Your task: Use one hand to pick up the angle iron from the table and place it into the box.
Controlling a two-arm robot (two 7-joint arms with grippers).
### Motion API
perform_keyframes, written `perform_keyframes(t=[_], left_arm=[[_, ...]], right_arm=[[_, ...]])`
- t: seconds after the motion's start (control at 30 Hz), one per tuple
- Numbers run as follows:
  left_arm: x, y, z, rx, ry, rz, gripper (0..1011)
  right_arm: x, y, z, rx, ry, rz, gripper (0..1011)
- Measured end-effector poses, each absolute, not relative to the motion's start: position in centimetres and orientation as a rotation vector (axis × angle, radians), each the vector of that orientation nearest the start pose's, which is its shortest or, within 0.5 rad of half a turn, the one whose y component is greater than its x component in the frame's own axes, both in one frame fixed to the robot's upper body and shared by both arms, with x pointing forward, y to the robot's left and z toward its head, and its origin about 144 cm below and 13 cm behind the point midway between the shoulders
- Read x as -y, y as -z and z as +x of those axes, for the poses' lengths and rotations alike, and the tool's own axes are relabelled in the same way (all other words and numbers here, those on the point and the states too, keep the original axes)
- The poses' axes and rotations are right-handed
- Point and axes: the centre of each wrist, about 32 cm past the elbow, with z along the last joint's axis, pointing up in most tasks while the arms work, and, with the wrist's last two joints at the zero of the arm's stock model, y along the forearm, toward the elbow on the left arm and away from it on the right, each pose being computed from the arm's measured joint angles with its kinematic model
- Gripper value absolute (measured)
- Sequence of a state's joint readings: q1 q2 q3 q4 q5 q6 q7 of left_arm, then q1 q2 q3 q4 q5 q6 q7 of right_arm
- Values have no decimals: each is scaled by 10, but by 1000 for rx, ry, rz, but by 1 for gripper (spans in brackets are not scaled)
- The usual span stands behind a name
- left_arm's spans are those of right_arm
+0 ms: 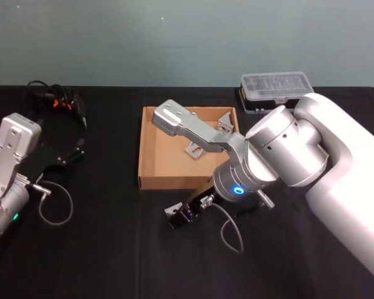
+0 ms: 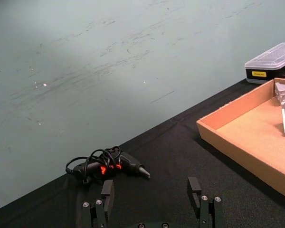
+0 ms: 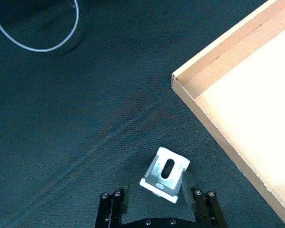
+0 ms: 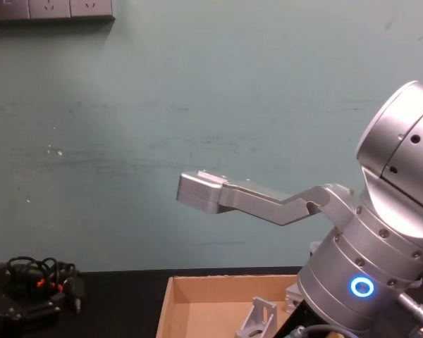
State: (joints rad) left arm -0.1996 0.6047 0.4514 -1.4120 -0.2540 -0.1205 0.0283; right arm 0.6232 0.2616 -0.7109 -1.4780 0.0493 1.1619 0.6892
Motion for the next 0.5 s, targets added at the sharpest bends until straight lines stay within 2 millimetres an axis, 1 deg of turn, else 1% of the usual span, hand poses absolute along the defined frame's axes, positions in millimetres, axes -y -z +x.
perform_keyframes(t=[0.07, 0.1, 0.13, 0.2, 0.3, 0.5], left_arm=[[-310, -1140, 489, 285, -1248, 304, 1011], [-310, -1140, 489, 285, -1248, 304, 1011], [-310, -1140, 489, 285, -1248, 304, 1011], [-310, -1140, 489, 285, -1248, 304, 1011], [-310, -1140, 489, 285, -1248, 304, 1011], [-310, -1140, 489, 285, -1248, 304, 1011]], right_arm=[[113, -1274, 549, -350, 553, -947, 685], [113, -1274, 549, -350, 553, -947, 627], [113, -1274, 549, -350, 553, -947, 607], [113, -1274, 549, -350, 553, -947, 526], [113, -1274, 549, -350, 554, -947, 466], [113, -1274, 549, -350, 554, -947, 421]])
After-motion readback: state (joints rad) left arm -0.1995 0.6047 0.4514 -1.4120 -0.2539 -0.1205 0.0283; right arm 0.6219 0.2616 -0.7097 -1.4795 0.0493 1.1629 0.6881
